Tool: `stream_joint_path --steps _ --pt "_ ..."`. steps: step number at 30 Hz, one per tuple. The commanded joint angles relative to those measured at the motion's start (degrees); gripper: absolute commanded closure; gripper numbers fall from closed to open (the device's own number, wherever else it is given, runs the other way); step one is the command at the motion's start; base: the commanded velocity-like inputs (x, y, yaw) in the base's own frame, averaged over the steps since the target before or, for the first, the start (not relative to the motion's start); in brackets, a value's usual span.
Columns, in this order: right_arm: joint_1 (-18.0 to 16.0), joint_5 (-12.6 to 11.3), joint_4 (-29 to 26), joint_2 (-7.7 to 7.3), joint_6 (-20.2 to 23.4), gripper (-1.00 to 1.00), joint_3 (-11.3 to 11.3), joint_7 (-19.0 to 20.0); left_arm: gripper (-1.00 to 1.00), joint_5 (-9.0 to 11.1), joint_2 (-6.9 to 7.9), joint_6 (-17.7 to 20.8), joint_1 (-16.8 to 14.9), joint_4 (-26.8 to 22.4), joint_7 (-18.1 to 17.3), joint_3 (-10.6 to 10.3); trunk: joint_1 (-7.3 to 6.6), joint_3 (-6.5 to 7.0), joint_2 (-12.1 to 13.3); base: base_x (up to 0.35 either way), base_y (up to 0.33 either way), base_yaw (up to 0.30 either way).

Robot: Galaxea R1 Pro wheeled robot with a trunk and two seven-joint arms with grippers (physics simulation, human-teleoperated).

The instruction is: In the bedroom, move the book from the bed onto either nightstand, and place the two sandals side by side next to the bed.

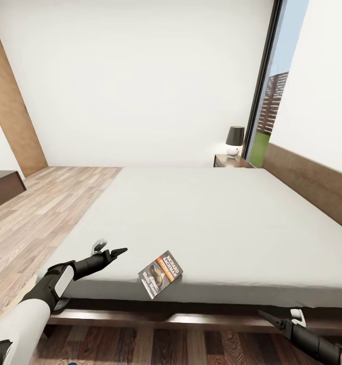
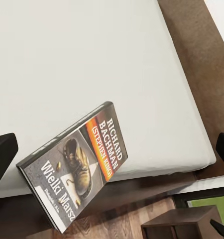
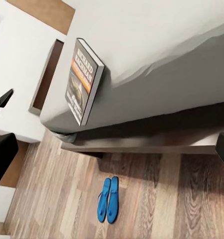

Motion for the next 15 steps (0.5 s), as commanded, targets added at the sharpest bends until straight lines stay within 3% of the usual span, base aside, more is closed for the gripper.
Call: stream_joint_path --steps 1,15 --pt "0.0 -0.6 0.0 0.18 0.6 -1.00 0.5 0.2 -1.00 0.3 -0.01 0.4 0.0 0.0 -0.1 0.1 -0.01 -0.05 0.0 0.000 0.000 0.000" --pt "0.0 -0.7 0.1 1.68 0.5 -1.00 0.5 0.2 -1.00 0.3 -0.01 0.4 -0.1 0.0 -0.1 0.1 -0.01 -0.05 0.0 0.000 0.000 0.000"
